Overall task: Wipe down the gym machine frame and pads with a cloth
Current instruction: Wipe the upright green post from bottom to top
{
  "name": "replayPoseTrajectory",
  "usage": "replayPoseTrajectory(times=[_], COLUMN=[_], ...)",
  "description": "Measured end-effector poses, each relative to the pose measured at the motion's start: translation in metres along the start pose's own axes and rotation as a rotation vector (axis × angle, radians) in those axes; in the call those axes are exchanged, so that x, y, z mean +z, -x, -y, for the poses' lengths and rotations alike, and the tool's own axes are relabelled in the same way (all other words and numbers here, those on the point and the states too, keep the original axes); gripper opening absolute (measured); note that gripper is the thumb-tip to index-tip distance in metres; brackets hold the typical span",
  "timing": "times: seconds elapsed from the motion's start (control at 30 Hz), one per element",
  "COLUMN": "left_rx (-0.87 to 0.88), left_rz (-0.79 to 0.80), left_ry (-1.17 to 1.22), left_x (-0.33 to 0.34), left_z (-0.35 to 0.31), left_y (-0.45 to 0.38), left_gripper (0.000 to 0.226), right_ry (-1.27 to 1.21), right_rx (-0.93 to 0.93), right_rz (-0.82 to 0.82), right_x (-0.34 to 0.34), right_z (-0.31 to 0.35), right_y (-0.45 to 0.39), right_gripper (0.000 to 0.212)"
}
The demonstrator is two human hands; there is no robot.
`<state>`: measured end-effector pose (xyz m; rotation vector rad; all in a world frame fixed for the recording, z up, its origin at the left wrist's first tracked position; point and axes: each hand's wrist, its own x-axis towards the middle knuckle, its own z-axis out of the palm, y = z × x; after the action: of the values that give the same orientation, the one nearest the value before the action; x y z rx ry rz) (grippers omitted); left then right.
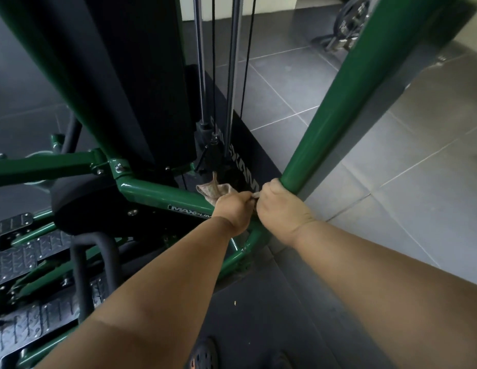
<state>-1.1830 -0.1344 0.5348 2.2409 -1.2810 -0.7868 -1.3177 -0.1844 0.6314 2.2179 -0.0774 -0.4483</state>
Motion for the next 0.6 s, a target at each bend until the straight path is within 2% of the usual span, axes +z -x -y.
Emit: replayPoseTrajectory(times=[0.1, 0.17, 0.27, 0.37, 0.6], left_rx=[-0.103, -0.15, -0.329, -0.392, -0.277], left_rz=[0.081, 0.099, 0.131, 0.066, -0.059], left_ry=[0.335, 0.587, 0.973, 1.088, 1.259], left_x=[-0.001, -0.002, -0.01, -0.01, -0.039], left_z=[-0.007, -0.023, -0.057, -0.071, -0.118], left_y=[0.002, 0.004, 0.019, 0.024, 0.039], left_gripper=[0.036, 0.041, 0.023, 0.024, 0.03], right_ry=[-0.184, -0.319, -0.522, -0.698, -1.066], right_rx=[0.106, 0.154, 0.195, 0.285, 0.571], right_rz=[-0.119, -0.2, -0.248, -0.316, -0.417], right_x=[0.0, 0.0, 0.005, 0.012, 0.032], right_z=[0.008, 0.009, 0.012, 0.013, -0.003], right_y=[0.027, 0.048, 0.08, 0.102, 0.123], right_gripper=[0.048, 0.048, 0.043, 0.041, 0.028])
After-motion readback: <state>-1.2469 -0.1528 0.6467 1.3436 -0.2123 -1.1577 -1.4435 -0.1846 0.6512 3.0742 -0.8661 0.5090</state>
